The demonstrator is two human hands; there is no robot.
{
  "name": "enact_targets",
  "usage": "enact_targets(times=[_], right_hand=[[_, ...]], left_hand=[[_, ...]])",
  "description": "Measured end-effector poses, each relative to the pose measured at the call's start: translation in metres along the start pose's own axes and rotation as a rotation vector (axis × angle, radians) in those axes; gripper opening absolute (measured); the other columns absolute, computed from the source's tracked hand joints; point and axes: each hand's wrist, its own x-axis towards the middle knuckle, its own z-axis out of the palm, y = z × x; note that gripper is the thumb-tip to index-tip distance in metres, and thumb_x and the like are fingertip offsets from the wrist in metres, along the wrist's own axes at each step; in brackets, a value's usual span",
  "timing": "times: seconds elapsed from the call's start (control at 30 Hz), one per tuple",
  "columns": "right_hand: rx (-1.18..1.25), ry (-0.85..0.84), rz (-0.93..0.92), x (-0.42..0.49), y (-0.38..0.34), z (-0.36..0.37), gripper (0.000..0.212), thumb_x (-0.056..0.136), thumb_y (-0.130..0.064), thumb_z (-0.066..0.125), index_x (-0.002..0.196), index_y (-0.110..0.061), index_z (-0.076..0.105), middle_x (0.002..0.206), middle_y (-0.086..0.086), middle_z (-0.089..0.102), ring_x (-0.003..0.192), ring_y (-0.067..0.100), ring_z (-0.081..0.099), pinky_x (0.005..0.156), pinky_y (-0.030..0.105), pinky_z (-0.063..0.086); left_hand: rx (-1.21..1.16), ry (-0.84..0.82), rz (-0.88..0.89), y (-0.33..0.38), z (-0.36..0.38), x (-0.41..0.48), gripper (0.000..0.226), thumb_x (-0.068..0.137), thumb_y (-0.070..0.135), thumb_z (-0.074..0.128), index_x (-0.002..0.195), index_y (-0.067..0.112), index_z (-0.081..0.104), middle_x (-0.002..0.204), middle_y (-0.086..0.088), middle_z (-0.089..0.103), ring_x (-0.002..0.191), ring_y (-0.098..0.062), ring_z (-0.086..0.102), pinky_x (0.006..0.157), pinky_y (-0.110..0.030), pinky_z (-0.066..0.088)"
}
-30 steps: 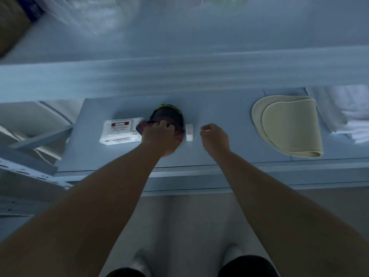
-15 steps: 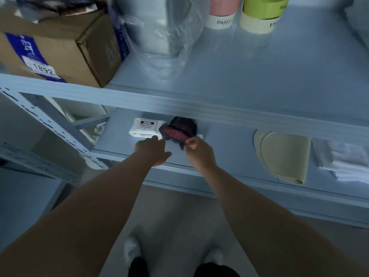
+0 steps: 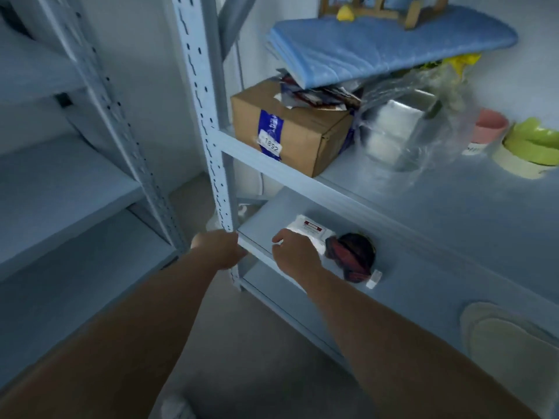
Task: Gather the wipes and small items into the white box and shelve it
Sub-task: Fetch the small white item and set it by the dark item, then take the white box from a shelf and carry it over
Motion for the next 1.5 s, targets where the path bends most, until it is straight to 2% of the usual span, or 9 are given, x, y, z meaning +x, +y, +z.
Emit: enact_targets(times=[0.1,0.2,0.33,0.67,0.9,1.1,1.27,1.37,1.5], right_hand=[[-0.046,-0.024,-0.108,0.010,-0.071,0.021,0.028,0.091,-0.023,0.053,0.114,-0.020,0.068,0.113,0.004,0.072,0.106,0.026,0.064,0.084,0.031,0.049],[-0.087,-0.017,-0.231,0.021,-0.151,0.046,0.027,0.093,-0.021,0.054,0.115,-0.021,0.068,0.115,0.005,0.071,0.108,0.028,0.064,0.089,0.034,0.051],[-0.116,0.006,-0.389,0.038,-0.263,0.082,0.024,0.095,-0.021,0.053,0.112,-0.020,0.070,0.109,0.004,0.072,0.102,0.028,0.065,0.081,0.033,0.051],[-0.023,0.181,-0.621,0.073,-0.490,0.148,0.022,0.088,-0.013,0.055,0.098,-0.019,0.074,0.101,0.008,0.072,0.101,0.032,0.062,0.083,0.038,0.052],[0.161,0.182,-0.833,0.079,-0.607,0.175,0.023,0.088,-0.009,0.054,0.102,-0.018,0.070,0.105,0.007,0.065,0.106,0.029,0.058,0.082,0.035,0.048],[0.364,0.107,-0.994,0.063,-0.689,0.179,0.023,0.092,-0.012,0.050,0.107,-0.023,0.065,0.107,0.002,0.062,0.096,0.026,0.061,0.069,0.031,0.041],[0.581,0.054,-1.173,0.042,-0.748,0.162,0.019,0.093,-0.016,0.052,0.107,-0.022,0.063,0.103,-0.002,0.064,0.093,0.022,0.061,0.075,0.035,0.049],[0.685,0.025,-1.288,0.032,-0.780,0.148,0.017,0.093,-0.018,0.052,0.106,-0.022,0.062,0.099,-0.003,0.063,0.087,0.021,0.061,0.074,0.036,0.050],[0.773,0.059,-1.426,0.016,-0.821,0.130,0.016,0.093,-0.017,0.052,0.106,-0.019,0.062,0.097,-0.001,0.063,0.086,0.022,0.061,0.073,0.038,0.051]], left_hand=[[-0.054,-0.016,-0.106,-0.071,-0.011,-0.018,0.055,0.094,0.065,0.035,0.131,0.029,0.055,0.128,0.002,0.062,0.114,-0.023,0.060,0.084,-0.042,0.051],[-0.088,-0.003,-0.175,-0.147,-0.026,-0.036,0.047,0.097,0.058,0.036,0.128,0.031,0.058,0.132,0.001,0.062,0.117,-0.023,0.060,0.092,-0.044,0.051],[-0.108,0.063,-0.304,-0.252,-0.048,-0.055,0.052,0.095,0.061,0.037,0.129,0.028,0.060,0.132,-0.002,0.060,0.117,-0.026,0.058,0.094,-0.043,0.049],[-0.189,0.308,-0.463,-0.453,-0.106,-0.090,0.045,0.096,0.062,0.038,0.128,0.036,0.055,0.130,0.007,0.060,0.116,-0.019,0.058,0.087,-0.036,0.046],[-0.202,0.543,-0.637,-0.541,-0.143,-0.128,0.039,0.096,0.059,0.041,0.123,0.035,0.057,0.125,0.007,0.061,0.110,-0.020,0.061,0.077,-0.033,0.043],[-0.174,0.757,-0.853,-0.589,-0.176,-0.174,0.038,0.097,0.055,0.044,0.126,0.034,0.057,0.126,0.009,0.060,0.111,-0.018,0.061,0.078,-0.033,0.046],[-0.032,1.045,-0.944,-0.607,-0.210,-0.207,0.029,0.098,0.048,0.046,0.119,0.032,0.059,0.123,0.011,0.055,0.099,-0.018,0.062,0.067,-0.034,0.048],[0.065,1.226,-0.967,-0.616,-0.233,-0.228,0.024,0.096,0.042,0.049,0.114,0.030,0.058,0.118,0.011,0.056,0.101,-0.017,0.062,0.065,-0.039,0.053],[0.159,1.339,-1.020,-0.635,-0.264,-0.256,0.025,0.096,0.039,0.050,0.117,0.028,0.055,0.121,0.010,0.051,0.106,-0.017,0.062,0.060,-0.039,0.052]])
